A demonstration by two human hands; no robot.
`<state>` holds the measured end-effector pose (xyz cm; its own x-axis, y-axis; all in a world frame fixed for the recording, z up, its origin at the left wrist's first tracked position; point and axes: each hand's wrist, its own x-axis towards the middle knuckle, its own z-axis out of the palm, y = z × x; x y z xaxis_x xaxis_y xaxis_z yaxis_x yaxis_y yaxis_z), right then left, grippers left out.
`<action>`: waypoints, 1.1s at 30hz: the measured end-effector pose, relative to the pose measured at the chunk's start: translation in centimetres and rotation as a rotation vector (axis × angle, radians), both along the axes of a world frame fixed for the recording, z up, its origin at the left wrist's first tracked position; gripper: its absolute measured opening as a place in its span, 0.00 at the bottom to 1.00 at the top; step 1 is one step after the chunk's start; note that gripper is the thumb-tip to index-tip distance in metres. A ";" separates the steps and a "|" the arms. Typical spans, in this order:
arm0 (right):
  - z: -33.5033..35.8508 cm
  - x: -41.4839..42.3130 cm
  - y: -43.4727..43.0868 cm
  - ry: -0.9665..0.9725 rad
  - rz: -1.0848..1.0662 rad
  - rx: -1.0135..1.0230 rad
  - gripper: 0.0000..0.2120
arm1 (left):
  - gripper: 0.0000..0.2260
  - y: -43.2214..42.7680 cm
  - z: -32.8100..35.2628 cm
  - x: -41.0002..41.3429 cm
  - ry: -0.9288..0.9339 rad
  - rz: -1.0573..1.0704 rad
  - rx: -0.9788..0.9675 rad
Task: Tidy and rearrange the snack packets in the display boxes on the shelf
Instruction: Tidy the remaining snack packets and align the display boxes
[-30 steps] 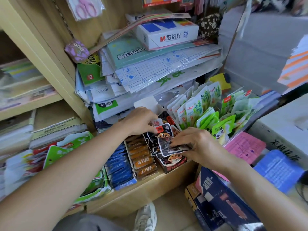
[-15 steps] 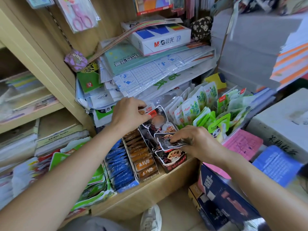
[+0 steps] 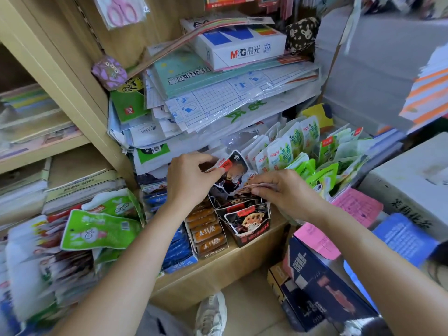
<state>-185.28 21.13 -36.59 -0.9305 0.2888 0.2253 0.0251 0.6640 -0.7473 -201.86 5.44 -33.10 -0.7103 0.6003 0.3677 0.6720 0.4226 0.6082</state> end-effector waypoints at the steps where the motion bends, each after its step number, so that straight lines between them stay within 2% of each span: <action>1: -0.1 -0.4 0.1 0.002 0.001 0.032 0.06 | 0.08 -0.2 -0.5 0.2 -0.019 -0.015 0.007; 4: -0.4 -1.7 0.1 0.080 -0.040 0.093 0.06 | 0.06 -0.9 -2.1 0.1 -0.094 -0.053 0.057; 8: 0.3 -2.6 -0.2 0.136 -0.126 0.036 0.25 | 0.22 -1.2 -3.0 -0.8 -0.145 -0.151 0.050; 10: 0.5 -3.0 -0.4 0.093 -0.119 0.011 0.29 | 0.26 -1.5 -2.9 -1.3 -0.254 -0.173 0.070; 13: 0.2 -3.2 -0.9 0.076 -0.128 0.128 0.18 | 0.26 -1.9 -3.5 -2.3 -0.333 -0.171 0.088; 17: 0.3 -2.8 -0.6 0.047 -0.009 0.181 0.13 | 0.12 -1.9 -3.9 -2.7 -0.287 -0.109 0.135; 22: 1.4 -1.9 0.9 -0.012 0.056 0.002 0.10 | 0.19 -1.5 -4.0 -2.9 -0.207 -0.106 0.163; 25: 1.8 -1.3 1.2 0.002 0.003 -0.110 0.06 | 0.08 -1.5 -3.6 -3.1 -0.200 -0.152 0.077; 27: 2.0 -1.0 1.3 0.029 -0.009 -0.139 0.05 | 0.06 -1.7 -3.6 -3.4 -0.197 -0.187 0.040; 30: 2.2 -0.9 0.9 0.012 0.013 -0.135 0.02 | 0.09 -2.2 -3.6 -3.7 -0.233 -0.218 0.064; 33: 1.1 -1.4 0.1 -0.105 0.020 0.008 0.02 | 0.13 -2.6 -3.2 -3.3 -0.298 -0.236 0.167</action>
<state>-186.69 21.28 -35.49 -0.9547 0.2681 0.1288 0.0892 0.6712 -0.7359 -205.13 2.88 -36.33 -0.6502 0.7091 0.2729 0.5226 0.1566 0.8381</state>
